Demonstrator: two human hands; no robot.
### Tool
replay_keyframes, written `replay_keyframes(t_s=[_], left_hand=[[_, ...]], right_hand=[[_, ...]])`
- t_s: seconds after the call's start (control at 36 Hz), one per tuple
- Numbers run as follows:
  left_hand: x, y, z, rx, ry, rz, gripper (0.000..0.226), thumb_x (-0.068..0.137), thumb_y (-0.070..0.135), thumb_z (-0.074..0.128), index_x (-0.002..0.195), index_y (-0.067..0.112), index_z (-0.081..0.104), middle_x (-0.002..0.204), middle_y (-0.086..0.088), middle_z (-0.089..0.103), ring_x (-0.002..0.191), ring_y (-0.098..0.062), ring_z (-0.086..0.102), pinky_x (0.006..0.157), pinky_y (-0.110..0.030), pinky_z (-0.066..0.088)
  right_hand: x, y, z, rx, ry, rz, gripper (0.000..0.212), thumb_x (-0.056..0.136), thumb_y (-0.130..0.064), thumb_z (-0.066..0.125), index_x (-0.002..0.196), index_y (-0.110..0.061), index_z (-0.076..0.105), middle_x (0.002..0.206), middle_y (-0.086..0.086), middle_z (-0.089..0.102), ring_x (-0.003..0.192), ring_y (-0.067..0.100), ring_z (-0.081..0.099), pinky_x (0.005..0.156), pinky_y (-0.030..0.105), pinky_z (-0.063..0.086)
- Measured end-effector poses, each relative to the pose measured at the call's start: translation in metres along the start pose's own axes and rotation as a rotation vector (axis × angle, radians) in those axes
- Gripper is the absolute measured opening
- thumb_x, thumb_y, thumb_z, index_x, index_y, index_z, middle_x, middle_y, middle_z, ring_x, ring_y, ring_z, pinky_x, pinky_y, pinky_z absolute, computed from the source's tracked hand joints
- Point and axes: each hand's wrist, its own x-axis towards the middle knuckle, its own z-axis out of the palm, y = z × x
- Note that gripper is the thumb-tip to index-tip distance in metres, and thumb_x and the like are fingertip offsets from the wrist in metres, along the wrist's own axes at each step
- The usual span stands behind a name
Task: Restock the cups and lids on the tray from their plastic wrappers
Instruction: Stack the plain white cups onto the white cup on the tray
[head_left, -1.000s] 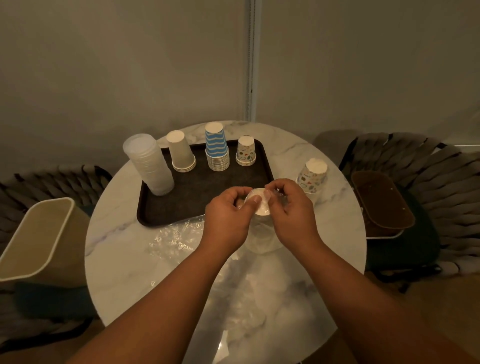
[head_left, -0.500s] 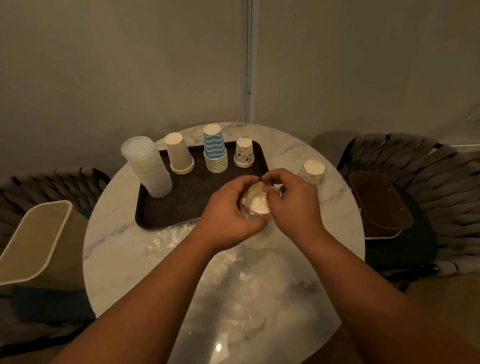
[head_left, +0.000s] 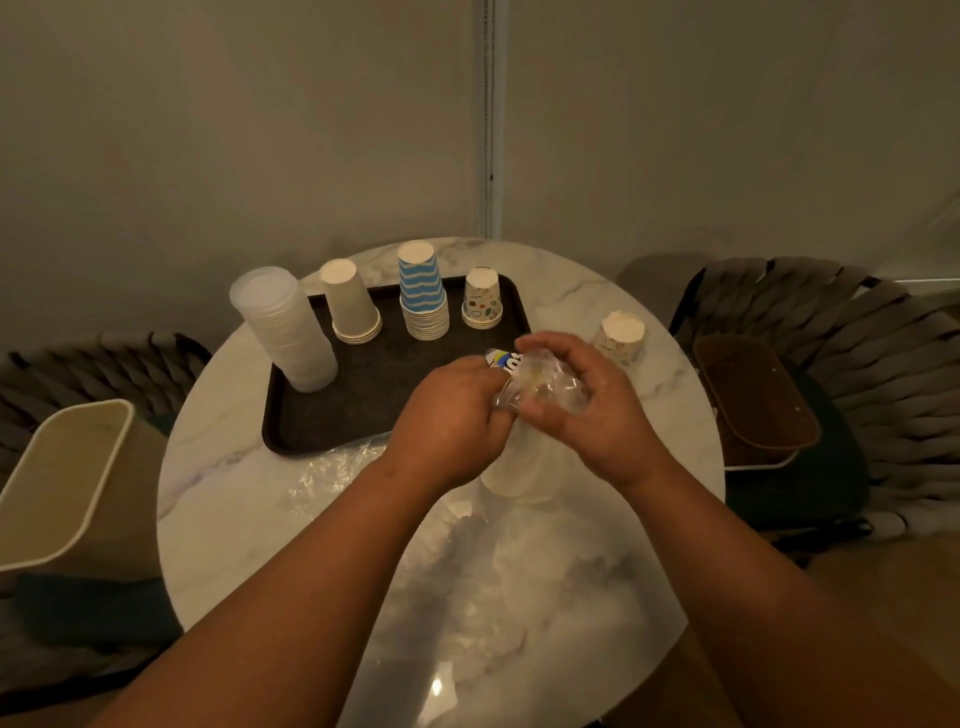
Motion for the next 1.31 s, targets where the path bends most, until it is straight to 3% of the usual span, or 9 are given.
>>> replay_keyframes(t_s=[0.08, 0.28, 0.47, 0.58, 0.78, 0.97, 1.06, 1.19, 1.31], left_hand=[[0.001, 0.0, -0.001, -0.069, -0.015, 0.003, 0.01, 0.089, 0.023, 0.064, 0.08, 0.021, 0.066, 0.07, 0.015, 0.042, 0.066, -0.002, 0.043, 0.056, -0.015, 0.026], [0.003, -0.006, -0.003, -0.376, 0.055, -0.008, 0.02, 0.087, 0.031, 0.061, 0.077, 0.015, 0.066, 0.074, 0.004, 0.055, 0.074, -0.008, 0.052, 0.059, -0.015, 0.038], [0.006, 0.001, -0.011, -0.684, 0.104, -0.049, 0.031, 0.081, 0.042, 0.06, 0.084, 0.013, 0.07, 0.073, -0.002, 0.064, 0.068, -0.012, 0.059, 0.065, -0.033, 0.05], [0.011, 0.011, -0.019, -0.837, 0.118, -0.083, 0.01, 0.083, 0.02, 0.057, 0.081, 0.021, 0.067, 0.066, 0.012, 0.066, 0.065, -0.002, 0.061, 0.065, -0.02, 0.052], [0.03, 0.015, -0.038, -1.024, 0.239, -0.157, 0.011, 0.078, 0.018, 0.062, 0.068, 0.012, 0.062, 0.06, -0.003, 0.059, 0.062, -0.028, 0.056, 0.062, -0.048, 0.053], [0.051, 0.015, -0.06, -1.216, 0.163, -0.314, 0.025, 0.089, 0.007, 0.06, 0.064, 0.012, 0.056, 0.051, -0.002, 0.05, 0.042, -0.019, 0.047, 0.047, -0.026, 0.038], [0.057, 0.014, -0.076, -1.337, 0.045, -0.359, 0.022, 0.093, 0.01, 0.052, 0.071, 0.012, 0.051, 0.053, -0.001, 0.048, 0.043, -0.016, 0.046, 0.044, -0.023, 0.036], [0.065, 0.009, -0.107, -1.51, 0.025, -0.343, 0.016, 0.09, 0.017, 0.054, 0.076, 0.013, 0.051, 0.055, -0.001, 0.049, 0.044, -0.015, 0.047, 0.042, -0.023, 0.039], [0.066, 0.0, -0.132, -1.595, 0.084, -0.263, 0.013, 0.079, 0.019, 0.06, 0.075, 0.014, 0.05, 0.057, -0.001, 0.048, 0.044, -0.013, 0.047, 0.043, -0.022, 0.038]], right_hand=[[-0.008, 0.012, 0.0, -0.029, -0.068, 0.041, 0.076, 0.063, -0.059, 0.081, 0.126, -0.023, 0.06, 0.123, -0.001, 0.065, 0.117, 0.015, 0.061, 0.101, 0.041, 0.049], [-0.008, 0.016, 0.005, -0.002, -0.025, 0.08, 0.064, 0.068, -0.029, 0.086, 0.125, -0.03, 0.057, 0.122, -0.013, 0.064, 0.115, 0.0, 0.059, 0.095, 0.014, 0.044], [-0.01, 0.022, 0.006, -0.028, -0.003, 0.151, 0.063, 0.063, -0.038, 0.084, 0.12, -0.03, 0.059, 0.115, -0.012, 0.067, 0.108, 0.002, 0.062, 0.094, 0.027, 0.051], [-0.01, 0.022, 0.005, 0.001, -0.011, 0.161, 0.06, 0.06, -0.046, 0.082, 0.114, -0.037, 0.059, 0.114, -0.009, 0.068, 0.108, 0.007, 0.064, 0.092, 0.029, 0.052], [-0.008, 0.022, -0.001, 0.047, -0.039, 0.136, 0.073, 0.065, -0.048, 0.082, 0.128, -0.02, 0.058, 0.121, -0.005, 0.067, 0.115, 0.011, 0.062, 0.096, 0.031, 0.049], [0.006, -0.003, -0.009, 0.193, -0.059, 0.098, 0.112, 0.055, -0.079, 0.074, 0.14, -0.012, 0.046, 0.137, 0.007, 0.057, 0.129, 0.023, 0.053, 0.109, 0.053, 0.04], [0.02, -0.029, -0.013, 0.238, -0.077, 0.066, 0.109, 0.051, -0.079, 0.075, 0.138, -0.02, 0.048, 0.134, -0.005, 0.06, 0.129, 0.017, 0.054, 0.107, 0.04, 0.044], [0.052, -0.077, -0.007, 0.272, -0.199, 0.053, 0.073, 0.06, -0.043, 0.087, 0.125, -0.031, 0.056, 0.124, -0.006, 0.067, 0.12, 0.015, 0.061, 0.102, 0.042, 0.048], [0.072, -0.1, 0.016, 0.443, -0.278, 0.09, 0.047, 0.073, -0.008, 0.076, 0.118, -0.009, 0.061, 0.11, 0.014, 0.07, 0.106, 0.031, 0.068, 0.095, 0.05, 0.052]])
